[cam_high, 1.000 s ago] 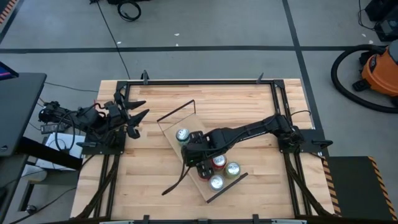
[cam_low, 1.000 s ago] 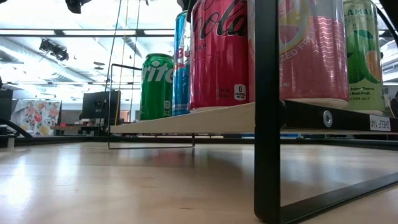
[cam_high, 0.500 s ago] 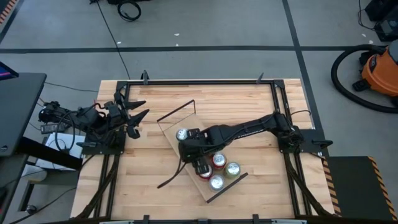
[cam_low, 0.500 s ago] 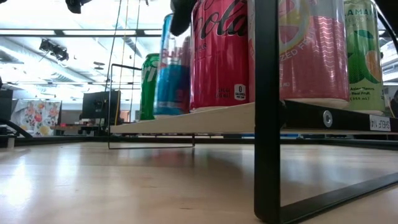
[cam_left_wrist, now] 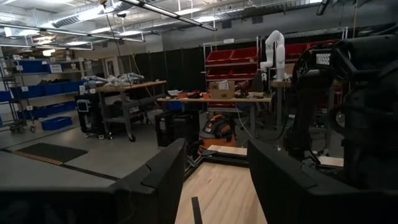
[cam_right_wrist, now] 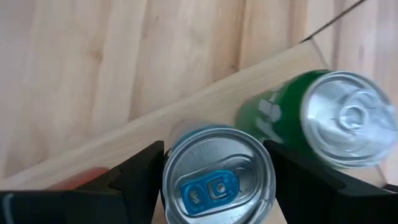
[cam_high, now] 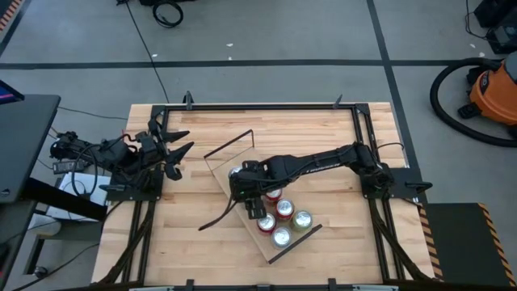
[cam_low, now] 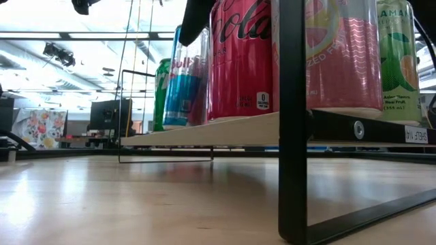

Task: Place canned beverage on shelf
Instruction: Adjust the soda cans on the shelf

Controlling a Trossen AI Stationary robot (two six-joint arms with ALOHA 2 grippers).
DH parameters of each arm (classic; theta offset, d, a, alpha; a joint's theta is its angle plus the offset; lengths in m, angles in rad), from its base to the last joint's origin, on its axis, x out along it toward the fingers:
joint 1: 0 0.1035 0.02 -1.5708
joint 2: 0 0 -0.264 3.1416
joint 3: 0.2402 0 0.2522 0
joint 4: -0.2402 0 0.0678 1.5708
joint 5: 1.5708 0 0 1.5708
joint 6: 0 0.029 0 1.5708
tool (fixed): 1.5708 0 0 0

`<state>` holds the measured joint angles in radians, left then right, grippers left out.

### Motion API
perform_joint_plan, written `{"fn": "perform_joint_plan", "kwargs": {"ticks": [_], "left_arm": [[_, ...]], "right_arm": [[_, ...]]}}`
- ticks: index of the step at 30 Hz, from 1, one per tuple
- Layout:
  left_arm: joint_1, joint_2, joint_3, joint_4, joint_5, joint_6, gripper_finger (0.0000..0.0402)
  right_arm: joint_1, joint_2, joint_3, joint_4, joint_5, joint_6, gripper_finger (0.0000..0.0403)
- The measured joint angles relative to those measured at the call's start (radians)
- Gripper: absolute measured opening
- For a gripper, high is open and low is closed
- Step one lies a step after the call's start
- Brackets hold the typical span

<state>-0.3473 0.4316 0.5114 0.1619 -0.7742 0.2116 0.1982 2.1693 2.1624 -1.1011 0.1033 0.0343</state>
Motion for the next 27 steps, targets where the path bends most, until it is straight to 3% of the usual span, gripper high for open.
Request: {"fn": "perform_joint_plan", "kwargs": {"ticks": [9, 21, 27], "left_arm": [[0.000, 0.000, 0.000, 0.000, 0.000, 0.000, 0.0183], [0.000, 0.000, 0.000, 0.000, 0.000, 0.000, 0.0183], [0.000, 0.000, 0.000, -0.001, 0.000, 0.000, 0.0183]], "right_arm": [[0.000, 0.000, 0.000, -0.009, -0.033, 0.009, 0.0283], [0.000, 0.000, 0.005, -0.021, 0.000, 0.011, 0.0308], [0.003, -0.004, 0.081, -0.102, 0.060, 0.010, 0.0315]]}}
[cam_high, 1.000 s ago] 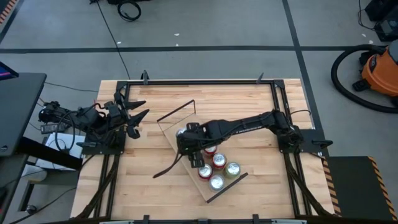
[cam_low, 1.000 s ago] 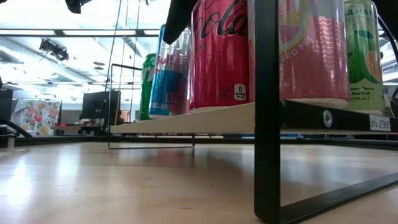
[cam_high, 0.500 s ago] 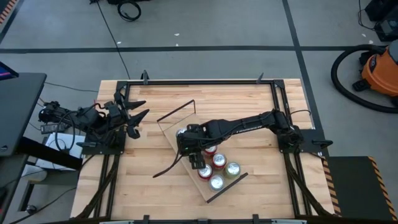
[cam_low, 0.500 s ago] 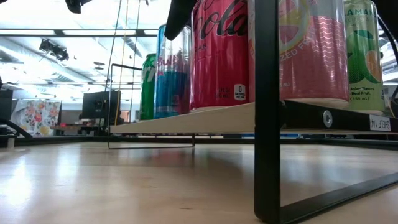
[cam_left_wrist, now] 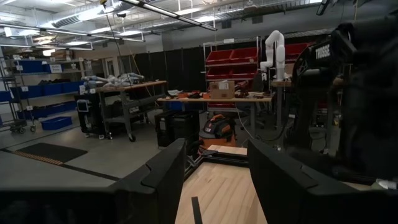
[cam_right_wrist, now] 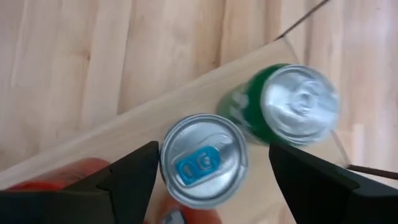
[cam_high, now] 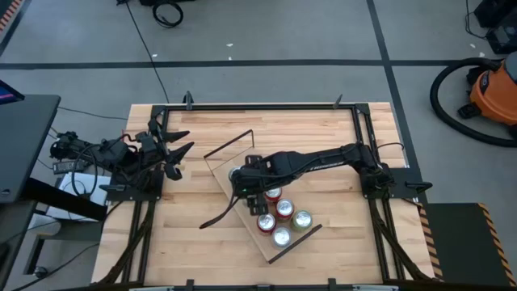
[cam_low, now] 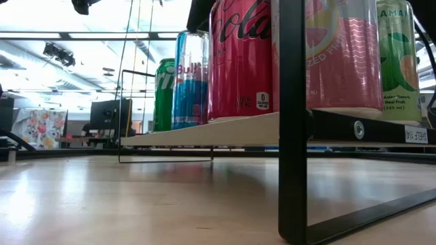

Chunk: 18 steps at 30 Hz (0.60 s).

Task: Place canned beverage on shelf
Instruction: Adjust the soda cans on the shelf

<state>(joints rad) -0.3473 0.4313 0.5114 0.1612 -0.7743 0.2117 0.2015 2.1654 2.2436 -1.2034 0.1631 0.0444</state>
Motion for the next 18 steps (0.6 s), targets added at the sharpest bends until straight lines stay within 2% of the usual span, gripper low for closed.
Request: {"fn": "perform_joint_plan", "kwargs": {"ticks": [5, 12, 18], "left_arm": [[0.000, 0.000, 0.000, -0.001, 0.000, 0.000, 0.0183], [0.000, 0.000, 0.000, -0.003, 0.000, 0.000, 0.0183], [0.000, 0.000, 0.000, -0.003, 0.000, 0.000, 0.0183]], "right_arm": [[0.016, 0.000, 0.071, -0.046, 0.019, 0.016, 0.0316], [0.091, 0.004, 0.066, -0.060, -0.109, 0.031, 0.0316], [0.178, 0.006, 0.065, -0.047, -0.087, 0.027, 0.0316]]}}
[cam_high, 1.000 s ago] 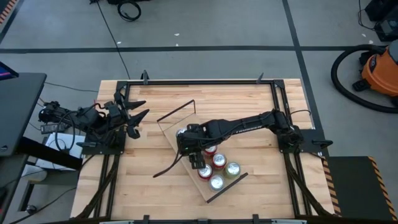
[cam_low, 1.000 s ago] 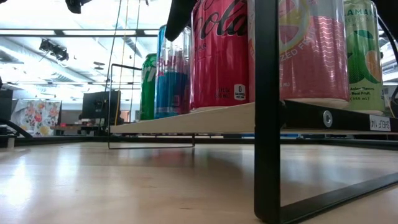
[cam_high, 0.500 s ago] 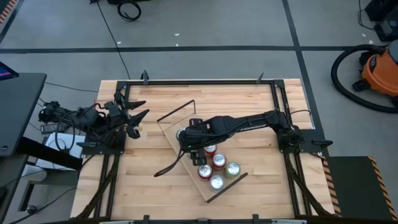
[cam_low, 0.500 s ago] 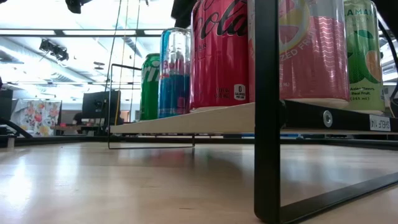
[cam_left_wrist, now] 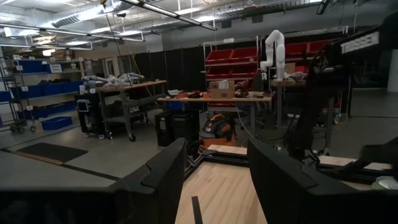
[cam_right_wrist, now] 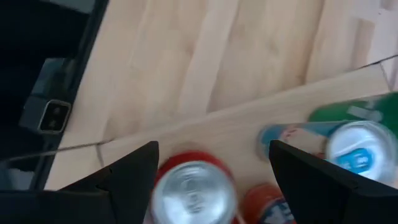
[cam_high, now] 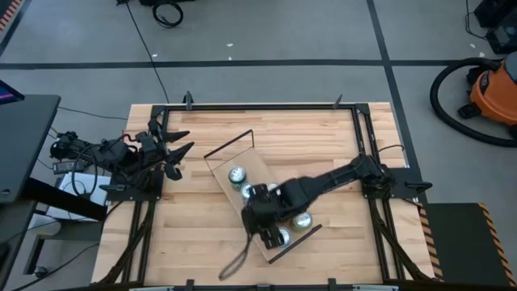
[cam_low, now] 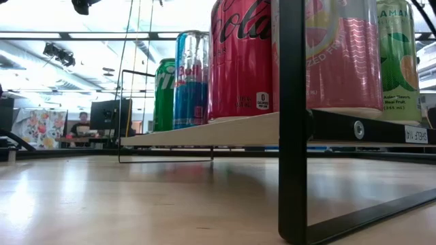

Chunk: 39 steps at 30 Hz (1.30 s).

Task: Place canned beverage on shelf
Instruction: Adjust the soda cans on the shelf

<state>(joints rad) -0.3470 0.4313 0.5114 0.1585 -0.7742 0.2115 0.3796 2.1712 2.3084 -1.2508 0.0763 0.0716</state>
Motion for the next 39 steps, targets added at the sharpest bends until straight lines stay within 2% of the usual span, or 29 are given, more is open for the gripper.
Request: {"fn": "perform_joint_plan", "kwargs": {"ticks": [7, 14, 21, 31, 39], "left_arm": [[0.000, 0.000, 0.000, 0.001, 0.000, 0.000, 0.0183], [0.000, 0.000, 0.000, 0.001, 0.000, -0.006, 0.0183], [0.000, 0.000, 0.000, -0.001, 0.000, -0.007, 0.0183], [0.000, 0.000, 0.000, -0.001, 0.000, -0.009, 0.0183], [0.000, 0.000, 0.000, -0.001, 0.000, -0.009, 0.0183]], "right_arm": [[0.045, 0.010, -0.001, -0.007, 0.035, 0.034, 0.0316], [0.046, 0.057, -0.002, -0.036, 0.033, 0.031, 0.0311], [0.044, 0.053, -0.007, -0.062, 0.035, 0.045, 0.0296], [0.036, 0.049, -0.087, -0.039, 0.046, 0.057, 0.0293], [0.017, 0.051, -0.090, -0.044, 0.073, -0.004, 0.0275]]}}
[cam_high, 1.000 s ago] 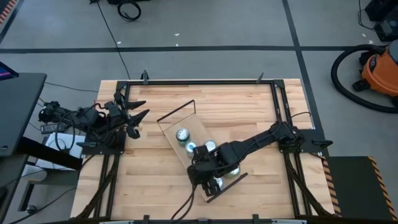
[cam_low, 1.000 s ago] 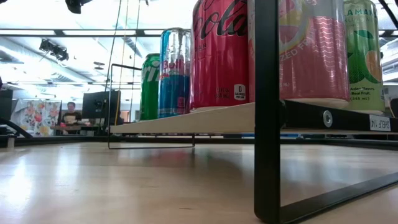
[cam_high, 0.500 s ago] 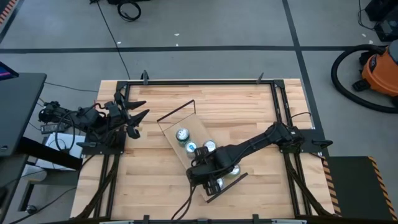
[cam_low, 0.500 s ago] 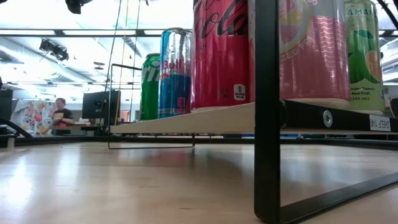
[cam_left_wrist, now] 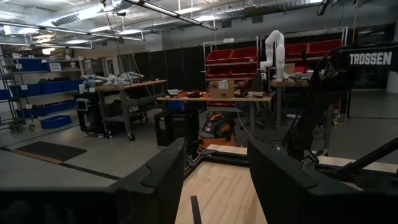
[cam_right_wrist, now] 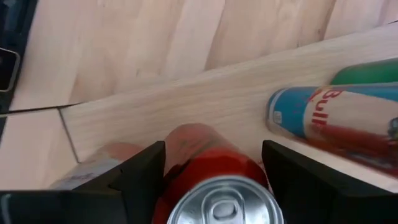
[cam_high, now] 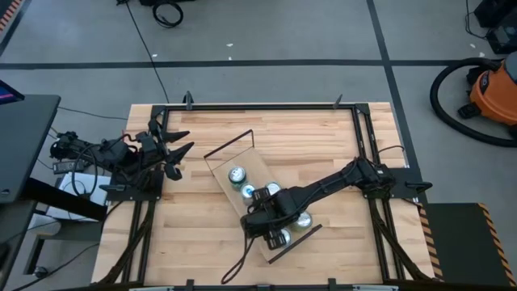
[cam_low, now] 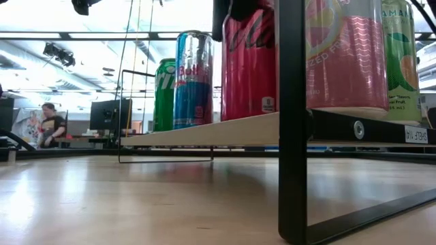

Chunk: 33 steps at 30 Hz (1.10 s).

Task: Place canned beverage on shelf
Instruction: Adjust the soda cans on the shelf

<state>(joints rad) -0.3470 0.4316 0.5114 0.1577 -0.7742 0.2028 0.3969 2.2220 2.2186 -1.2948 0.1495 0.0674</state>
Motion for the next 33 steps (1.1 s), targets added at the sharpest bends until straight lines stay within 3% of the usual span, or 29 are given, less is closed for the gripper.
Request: {"fn": "perform_joint_plan", "kwargs": {"ticks": [12, 21, 33], "left_arm": [[0.000, 0.000, 0.000, 0.000, 0.000, 0.000, 0.0183], [0.000, 0.000, 0.000, -0.005, 0.000, 0.000, 0.0183], [0.000, 0.000, 0.000, -0.005, 0.000, -0.005, 0.0183]], "right_arm": [[-0.042, 0.001, 0.004, 0.136, 0.002, -0.127, 0.0261], [-0.026, 0.001, 0.116, -0.055, 0.011, -0.001, 0.0262], [-0.020, 0.001, 0.108, -0.165, -0.038, 0.132, 0.0339]]}}
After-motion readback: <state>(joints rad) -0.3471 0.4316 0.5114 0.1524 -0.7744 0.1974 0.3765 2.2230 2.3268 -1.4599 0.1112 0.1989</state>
